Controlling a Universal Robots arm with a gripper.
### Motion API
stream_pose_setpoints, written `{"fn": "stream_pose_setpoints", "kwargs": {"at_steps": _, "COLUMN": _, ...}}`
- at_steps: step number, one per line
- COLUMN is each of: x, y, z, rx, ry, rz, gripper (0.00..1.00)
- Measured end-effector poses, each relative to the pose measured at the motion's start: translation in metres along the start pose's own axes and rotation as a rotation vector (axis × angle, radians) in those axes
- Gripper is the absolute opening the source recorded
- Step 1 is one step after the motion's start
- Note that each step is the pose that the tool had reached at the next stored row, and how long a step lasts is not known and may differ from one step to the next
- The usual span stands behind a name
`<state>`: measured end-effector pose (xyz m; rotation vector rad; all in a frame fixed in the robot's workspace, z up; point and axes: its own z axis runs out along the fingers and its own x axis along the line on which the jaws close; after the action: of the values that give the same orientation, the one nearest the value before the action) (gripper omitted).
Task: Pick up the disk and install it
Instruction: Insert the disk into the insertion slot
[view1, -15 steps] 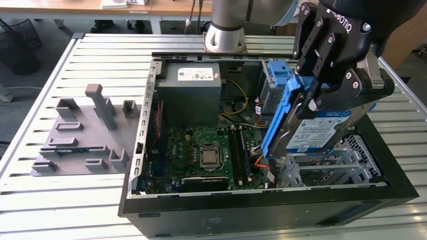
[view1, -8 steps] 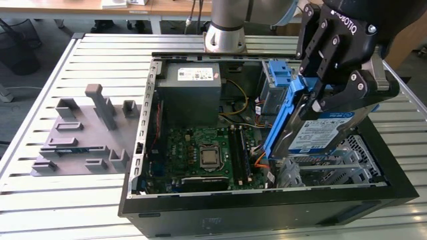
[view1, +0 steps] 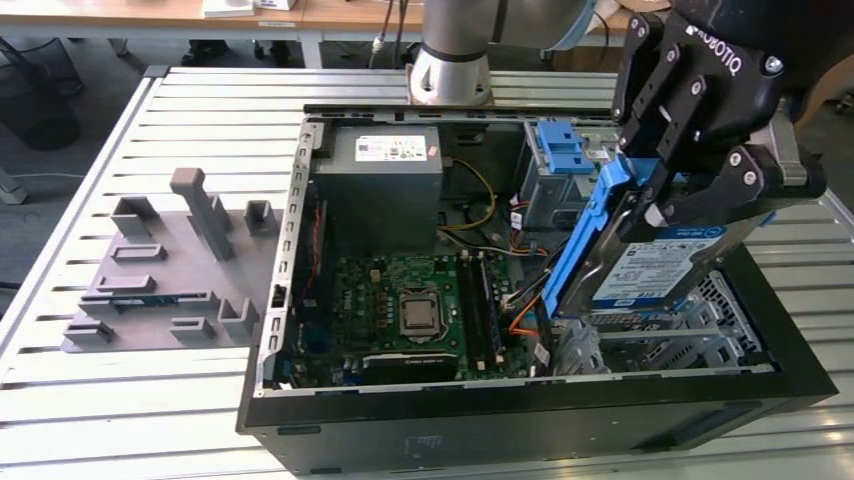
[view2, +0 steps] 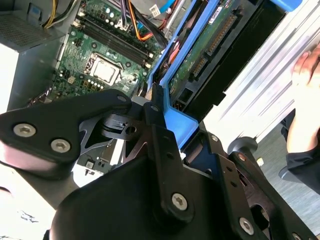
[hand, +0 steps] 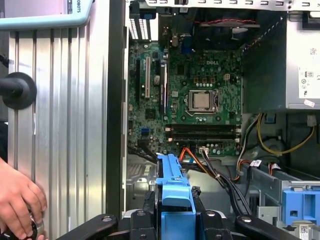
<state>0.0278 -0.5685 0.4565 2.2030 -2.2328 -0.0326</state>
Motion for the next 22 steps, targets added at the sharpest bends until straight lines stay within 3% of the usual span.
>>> {"fn": "stream_pose_setpoints", "kwargs": {"at_steps": 22, "x": -0.0003, "y": -0.0291, "z": 0.0050, "rx": 0.0000, "ry": 0.0000, "rz": 0.000, "gripper": 0.36}}
